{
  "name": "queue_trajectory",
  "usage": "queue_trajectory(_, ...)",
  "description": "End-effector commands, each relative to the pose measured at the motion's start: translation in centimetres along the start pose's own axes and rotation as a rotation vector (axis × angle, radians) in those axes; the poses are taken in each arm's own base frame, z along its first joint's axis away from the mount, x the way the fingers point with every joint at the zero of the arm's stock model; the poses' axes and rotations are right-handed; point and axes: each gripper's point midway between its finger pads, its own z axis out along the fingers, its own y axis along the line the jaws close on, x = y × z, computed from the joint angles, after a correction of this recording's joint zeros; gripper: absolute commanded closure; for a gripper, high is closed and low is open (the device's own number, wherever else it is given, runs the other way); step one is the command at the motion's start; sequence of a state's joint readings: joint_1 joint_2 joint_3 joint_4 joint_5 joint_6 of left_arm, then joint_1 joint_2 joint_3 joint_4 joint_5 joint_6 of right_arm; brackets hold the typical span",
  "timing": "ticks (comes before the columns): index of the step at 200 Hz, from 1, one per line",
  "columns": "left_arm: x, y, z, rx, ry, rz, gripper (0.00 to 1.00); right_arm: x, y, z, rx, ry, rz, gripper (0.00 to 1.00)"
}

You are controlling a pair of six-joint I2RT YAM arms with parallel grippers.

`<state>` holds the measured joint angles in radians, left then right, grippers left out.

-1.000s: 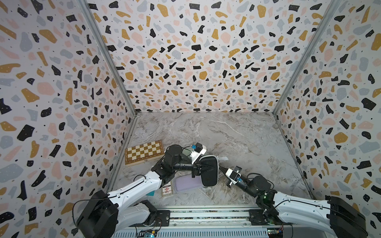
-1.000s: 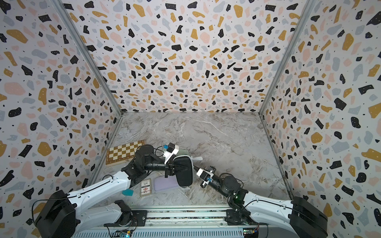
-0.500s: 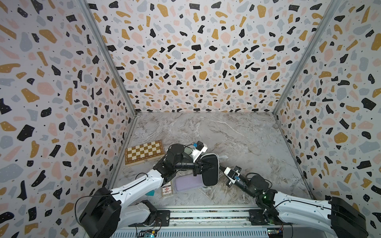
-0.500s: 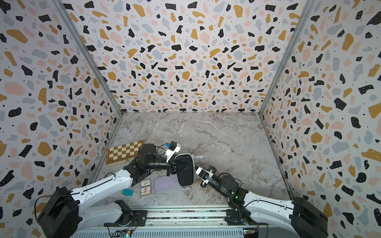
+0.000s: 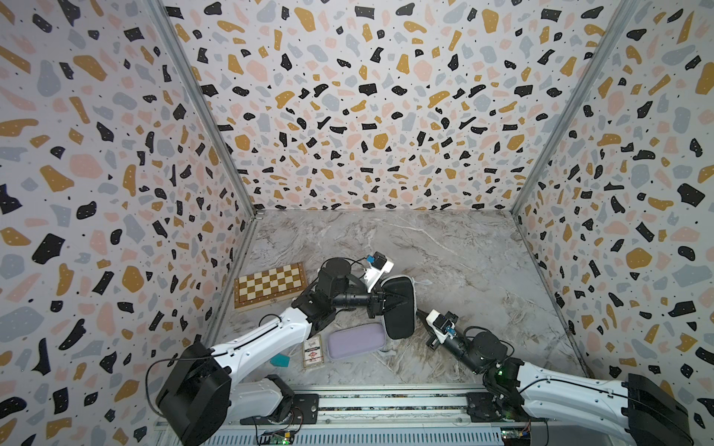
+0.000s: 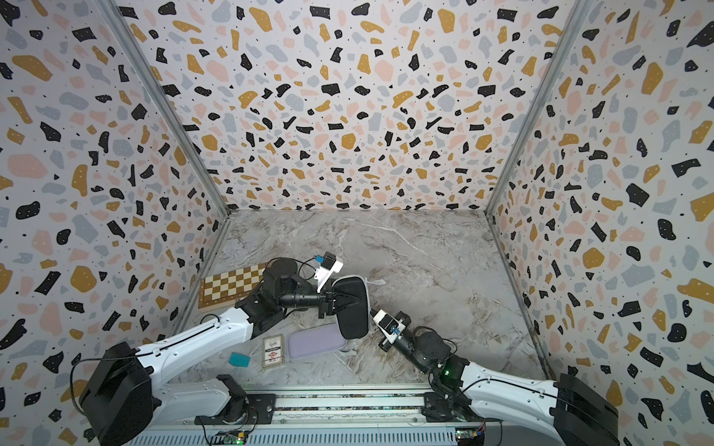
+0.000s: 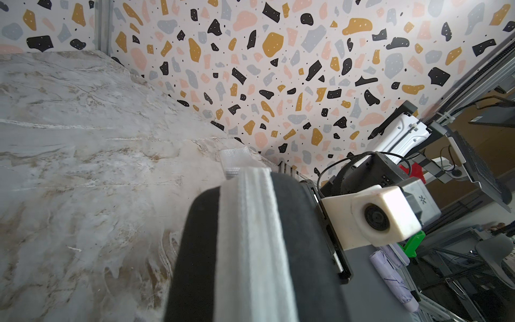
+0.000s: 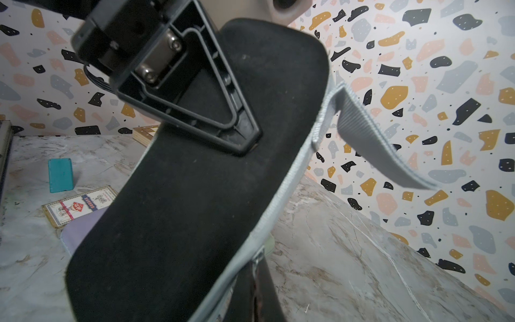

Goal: Put umbrellas into zippered umbrella sleeves
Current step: Zip the zipper on the umbrella sleeve.

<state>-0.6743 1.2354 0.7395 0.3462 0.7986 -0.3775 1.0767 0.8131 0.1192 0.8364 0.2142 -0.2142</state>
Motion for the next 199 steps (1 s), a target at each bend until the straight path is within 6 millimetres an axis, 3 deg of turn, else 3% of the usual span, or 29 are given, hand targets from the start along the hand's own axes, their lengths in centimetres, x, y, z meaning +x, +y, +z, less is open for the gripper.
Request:
queue_trajectory(1, -6.5, -1.5, -1.1, -0.030, -0.185, 0.148, 1.00, 1.7, 1.4, -0.3, -0.052, 0.054, 0.009, 1.00)
queue_trajectory(58, -9.1, -2.0, -2.1, -0.082, -0.238, 0.159, 1.00, 2.2, 2.6, 0.1, -0.087, 0.080, 0.005, 1.00)
queue_trajectory(162, -11.1, -1.3, -4.1, -0.212, -0.299, 0.160, 1.00, 2.6, 4.3, 0.4, -0.148, 0.110, -0.005, 1.00)
queue_trajectory(199, -11.0, -0.1, -4.8, -0.263, -0.366, 0.130, 1.00, 1.5, 5.5, 0.3, -0.214, 0.061, 0.030, 1.00)
